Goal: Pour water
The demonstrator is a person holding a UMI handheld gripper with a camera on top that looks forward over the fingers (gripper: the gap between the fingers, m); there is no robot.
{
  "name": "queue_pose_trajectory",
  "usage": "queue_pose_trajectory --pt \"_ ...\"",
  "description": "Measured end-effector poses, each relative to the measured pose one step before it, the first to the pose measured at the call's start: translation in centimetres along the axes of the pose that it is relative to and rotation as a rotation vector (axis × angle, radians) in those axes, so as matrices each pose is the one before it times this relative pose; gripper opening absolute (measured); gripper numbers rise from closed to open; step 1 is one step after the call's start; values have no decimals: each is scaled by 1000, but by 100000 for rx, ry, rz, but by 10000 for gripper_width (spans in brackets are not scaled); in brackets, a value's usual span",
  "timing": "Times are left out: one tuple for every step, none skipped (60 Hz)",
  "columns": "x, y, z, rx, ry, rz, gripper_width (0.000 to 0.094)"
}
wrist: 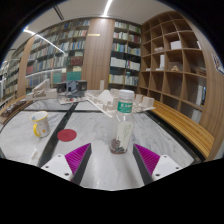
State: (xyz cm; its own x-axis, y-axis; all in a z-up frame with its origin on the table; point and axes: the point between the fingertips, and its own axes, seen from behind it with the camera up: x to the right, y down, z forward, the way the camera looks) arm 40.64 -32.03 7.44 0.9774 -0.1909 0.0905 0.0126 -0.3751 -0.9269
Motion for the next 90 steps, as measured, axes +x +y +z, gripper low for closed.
queue_pose_trajectory --pt "426 -232 580 509 222 569 861" --pt "423 -259 622 691 397 510 861" --pt "412 -282 660 781 481 502 862" --pt "362 -240 635 649 394 414 861" --pt "155 -328 509 402 357 458 860" --pt "280 -187 590 576 179 317 861" --pt "288 -234 663 660 196 230 862" --pt "224 -231 602 645 220 413 862" --pt "144 -257 609 709 136 421 864" --pt "127 -259 603 757 74 329 860" --pt "134 -248 597 723 112 228 858" --pt "98 -215 588 570 229 245 861" --pt "129 -154 561 417 263 349 864" --pt "57 -120 526 410 109 587 863" --pt "62 -170 512 343 266 387 860" --pt "45 -60 436 302 58 493 852" --pt "49 -47 408 279 86 450 832" --pt "36 9 396 196 163 404 810" --pt "37 57 335 4 160 350 782" --pt "-70 63 453 215 -2 288 751" --pt "-100 -29 151 284 -496 92 715" --pt "-154 -132 83 640 -743 91 677" --pt "-156 -114 148 709 -463 -196 633" --pt "-157 -90 151 622 -454 -245 600" --pt "-43 -52 98 412 120 -295 532" --pt "-40 -1 99 157 162 -307 530" --pt "-62 -75 102 477 376 -624 523" --pt "-6 -37 77 280 253 -732 499" --pt "-41 -11 43 42 130 -518 497" --pt "-30 -27 16 26 268 -364 477" --pt "-5 -32 -19 -56 332 20 473" --pt "21 -2 16 -139 381 47 454" --pt "45 28 1 -275 493 -40 448" --pt "35 -19 14 -198 441 -212 424" --pt "27 16 -18 -366 397 -20 424" --pt "49 11 20 -431 419 -26 412" --pt "110 -50 -27 -410 497 20 407" --pt "14 15 -4 -511 583 -114 406" --pt "-291 18 1 -36 660 -218 406" --pt "-9 -72 18 -96 473 -122 407" --pt "111 -144 -43 -33 842 -234 408" --pt "216 -208 -70 59 1153 -433 407" --pt "245 -292 -114 287 1315 -623 407" --pt "250 -354 -117 435 1302 -865 408" --pt "230 -411 -113 503 1358 -1254 408" --pt "266 -438 -105 542 1551 -1560 407" --pt "984 -704 -200 418 1022 -1435 407" --pt "-17 -462 -2 897 2282 -1741 408" --pt "258 -584 -131 697 1828 -1692 407" --pt "265 -621 -53 488 1706 -1995 406" --pt "310 -630 -48 401 1821 -2216 407" --pt "323 -665 -48 558 2049 -2284 406" --pt "711 -867 -130 772 1770 -2296 406" --pt "799 -953 -103 858 1682 -2665 407" --pt "-334 -660 53 933 2323 -3143 407" --pt "275 -871 -30 827 1877 -3283 408" --pt "305 -954 -55 1139 2048 -3478 408" --pt "915 -1075 -95 1295 1581 -3592 407" --pt "237 -1014 -34 1442 1905 -4038 407" --pt "319 -1063 74 1409 1582 -4238 407" --pt "223 -1062 -82 1650 1569 -4060 407" --pt "-161 -948 -253 1891 1812 -3967 406" --pt "69 -1138 -66 2003 1102 -3848 406" --pt "25 -1136 -60 2040 886 -4008 406" --pt "27 -1178 -74 2127 795 -4075 408" --pt "-14 -1197 -66 2352 823 -4103 407" --pt "-7 -1226 -61 2557 877 -4243 406" --pt "17 -1215 -26 2568 818 -4619 406" --pt "313 -1081 339 2438 380 -4725 406" --pt "109 -1350 -319 1915 1226 -5455 405" --pt "-33 -1129 -30 2287 873 -4807 404" --pt "-43 -1183 -51 2477 723 -4768 403" --pt "-74 -1178 -41 2527 478 -4791 405" --pt "-116 -1160 -24 2596 418 -4742 404" --pt "-468 -840 360 3000 320 -4082 404" --pt "-137 -1151 8 2663 405 -4636 404" --pt "313 -1298 -213 2193 270 -4943 405" --pt "-122 -1077 49 2290 287 -4752 404" --pt "-81 -1039 23 2206 361 -4673 403" --pt "-544 -907 235 2516 353 -4424 404" --pt "-60 -983 -27 2123 91 -4553 405" --pt "-115 -986 14 2152 1 -4315 405" --pt "-129 -984 0 2112 5 -3883 404" --pt "-751 -805 384 2307 280 -3415 404" --pt "75 -1081 -16 1714 -171 -3850 404" --pt "297 -1137 -458 1449 -133 -4126 404" --pt "-45 -889 -25 1629 -29 -3845 404" --pt "-47 -875 -34 1687 219 -3589 404" --pt "-44 -895 -47 1815 355 -3405 404" --pt "-96 -869 -46 1894 344 -3427 407"
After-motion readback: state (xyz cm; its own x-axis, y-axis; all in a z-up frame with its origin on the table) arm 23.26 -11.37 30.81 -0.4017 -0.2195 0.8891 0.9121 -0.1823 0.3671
